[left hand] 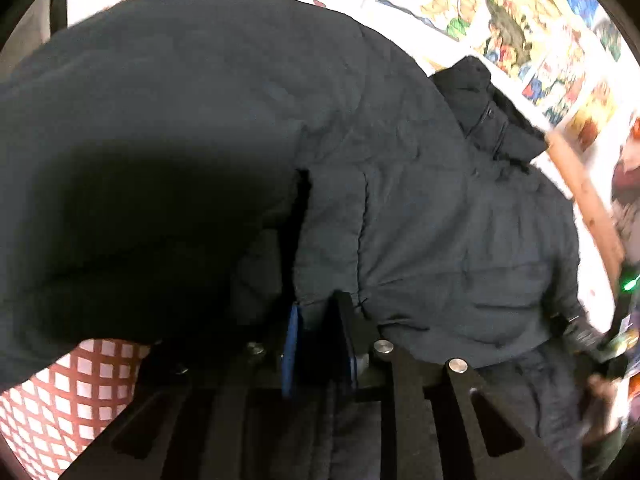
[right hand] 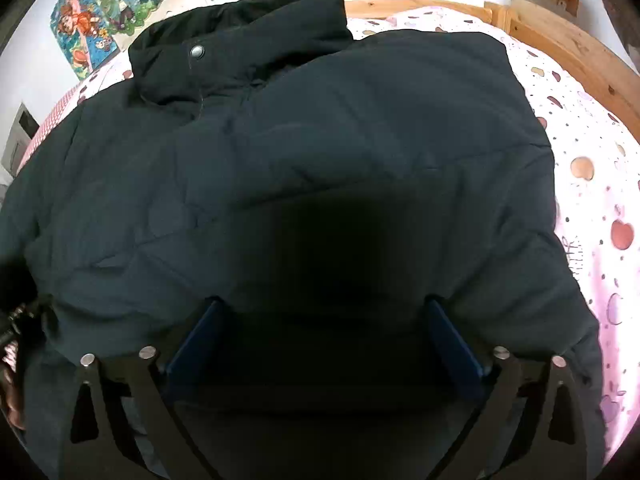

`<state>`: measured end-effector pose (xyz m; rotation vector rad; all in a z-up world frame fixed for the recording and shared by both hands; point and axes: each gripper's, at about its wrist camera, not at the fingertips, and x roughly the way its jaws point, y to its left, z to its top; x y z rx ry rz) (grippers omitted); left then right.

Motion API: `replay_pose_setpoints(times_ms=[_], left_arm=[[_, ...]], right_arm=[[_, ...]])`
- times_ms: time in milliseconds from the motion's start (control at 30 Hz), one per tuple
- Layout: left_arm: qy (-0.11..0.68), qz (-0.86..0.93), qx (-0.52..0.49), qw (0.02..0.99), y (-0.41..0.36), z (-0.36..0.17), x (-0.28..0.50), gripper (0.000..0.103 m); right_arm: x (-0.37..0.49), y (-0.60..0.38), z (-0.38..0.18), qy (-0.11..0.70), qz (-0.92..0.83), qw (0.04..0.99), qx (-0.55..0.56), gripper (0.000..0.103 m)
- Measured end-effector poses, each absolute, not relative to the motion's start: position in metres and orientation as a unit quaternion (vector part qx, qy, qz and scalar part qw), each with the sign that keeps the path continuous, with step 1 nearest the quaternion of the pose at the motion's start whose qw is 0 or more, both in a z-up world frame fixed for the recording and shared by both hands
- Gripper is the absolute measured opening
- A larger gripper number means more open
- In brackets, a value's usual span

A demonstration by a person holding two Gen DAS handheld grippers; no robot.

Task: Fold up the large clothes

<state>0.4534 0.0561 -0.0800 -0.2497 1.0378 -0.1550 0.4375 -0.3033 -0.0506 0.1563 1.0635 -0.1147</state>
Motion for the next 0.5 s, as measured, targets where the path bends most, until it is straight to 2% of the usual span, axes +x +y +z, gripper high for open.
replay_pose_setpoints(times_ms=[200, 233, 267, 300, 333, 400, 500], left_arm=[[0.467, -0.084, -0.209, 0.855, 0.093, -0.062, 0.431, 0.034], [0.464, -0.085, -0.216, 0.855, 0.098, -0.059, 0.429, 0.047], [0.457, -0.088, -0.225, 0.856, 0.107, -0.056, 0.422, 0.072], [0.449, -0.092, -0.234, 0.857, 0.114, -0.053, 0.416, 0.084], [0.432, -0.097, -0.248, 0.862, 0.124, -0.048, 0.405, 0.090], [0.419, -0.077, -0.251, 0.869, 0.135, -0.038, 0.391, 0.091], [0.406, -0.074, -0.262, 0.873, 0.155, -0.028, 0.368, 0.092]], right_arm=[[0.429, -0.297, -0.050, 0.508, -0.067, 0.858, 0.039, 0.102], [0.427, -0.295, -0.044, 0.512, -0.066, 0.855, 0.040, 0.102], [0.422, -0.294, -0.035, 0.511, -0.056, 0.856, 0.053, 0.102], [0.419, -0.290, -0.025, 0.504, -0.039, 0.860, 0.070, 0.102], [0.412, -0.284, -0.010, 0.491, -0.012, 0.866, 0.095, 0.102], [0.405, -0.267, 0.011, 0.479, 0.022, 0.870, 0.113, 0.102], [0.402, -0.223, 0.033, 0.479, 0.055, 0.872, 0.084, 0.102]])
